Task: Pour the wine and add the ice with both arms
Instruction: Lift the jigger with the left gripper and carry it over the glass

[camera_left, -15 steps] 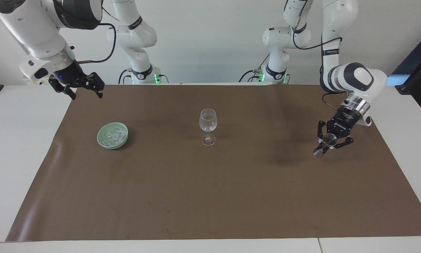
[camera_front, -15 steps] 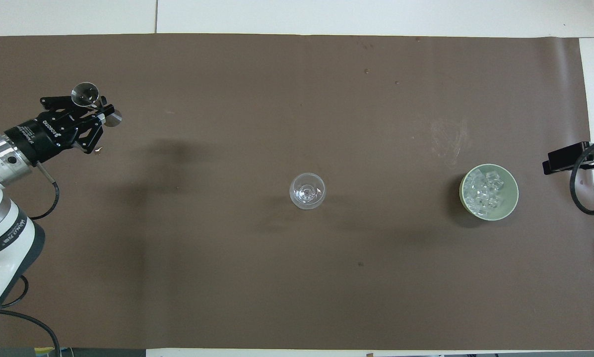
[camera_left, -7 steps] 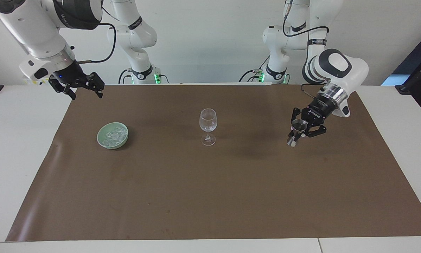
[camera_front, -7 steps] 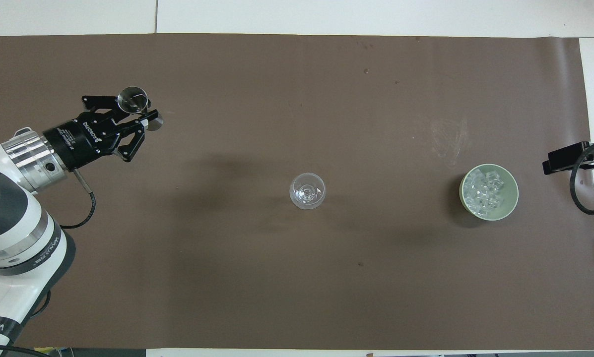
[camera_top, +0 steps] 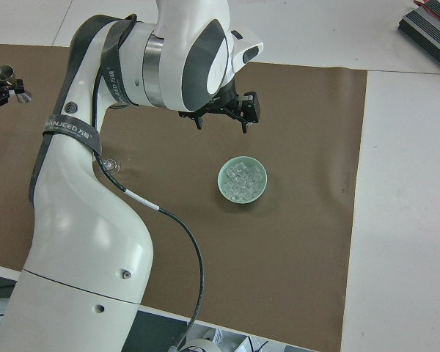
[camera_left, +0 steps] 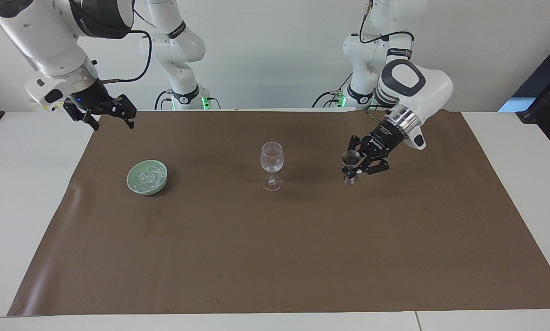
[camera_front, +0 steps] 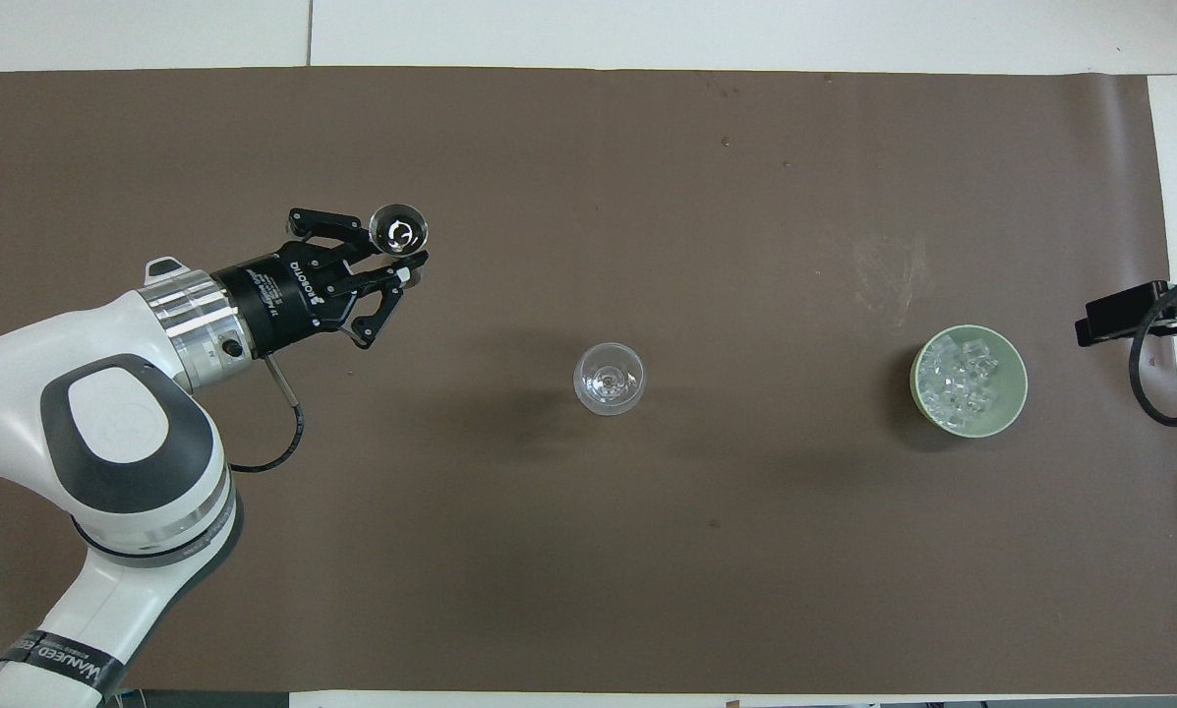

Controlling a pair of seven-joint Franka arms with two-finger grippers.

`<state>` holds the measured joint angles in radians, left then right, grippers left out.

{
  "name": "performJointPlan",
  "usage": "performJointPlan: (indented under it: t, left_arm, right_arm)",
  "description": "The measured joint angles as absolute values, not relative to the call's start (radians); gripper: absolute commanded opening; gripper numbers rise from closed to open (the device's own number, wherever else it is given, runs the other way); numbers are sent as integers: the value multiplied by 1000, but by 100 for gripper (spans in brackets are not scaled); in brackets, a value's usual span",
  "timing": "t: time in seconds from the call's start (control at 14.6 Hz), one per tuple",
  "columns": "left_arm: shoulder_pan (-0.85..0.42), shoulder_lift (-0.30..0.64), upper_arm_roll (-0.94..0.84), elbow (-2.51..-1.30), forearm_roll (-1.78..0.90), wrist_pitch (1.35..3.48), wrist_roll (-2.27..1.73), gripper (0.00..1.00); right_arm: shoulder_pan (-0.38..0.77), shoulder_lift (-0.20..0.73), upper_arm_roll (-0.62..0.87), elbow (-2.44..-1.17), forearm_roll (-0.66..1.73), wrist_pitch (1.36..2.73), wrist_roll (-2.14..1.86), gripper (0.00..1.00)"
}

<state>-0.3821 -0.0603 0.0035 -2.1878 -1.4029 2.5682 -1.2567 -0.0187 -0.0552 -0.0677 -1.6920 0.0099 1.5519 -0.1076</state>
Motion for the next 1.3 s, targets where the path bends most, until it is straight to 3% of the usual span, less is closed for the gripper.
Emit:
performJointPlan:
  t: [0.34, 0.82, 1.3]
  left_arm:
    - [-408, -54, -81, -2188, -1380, 2646, -1264, 0]
    - [-566, -35, -87, -2190, -1354, 2816, -1254, 0]
    - [-599, -15, -88, -2196, -1310, 2856, -1097, 0]
  right_arm:
    - [-19, -55, -68, -1692, 10, 1552, -108, 100]
    - [-19, -55, -68, -1692, 10, 1552, -108, 100]
    - [-19, -55, -68, -1692, 10, 1552, -108, 100]
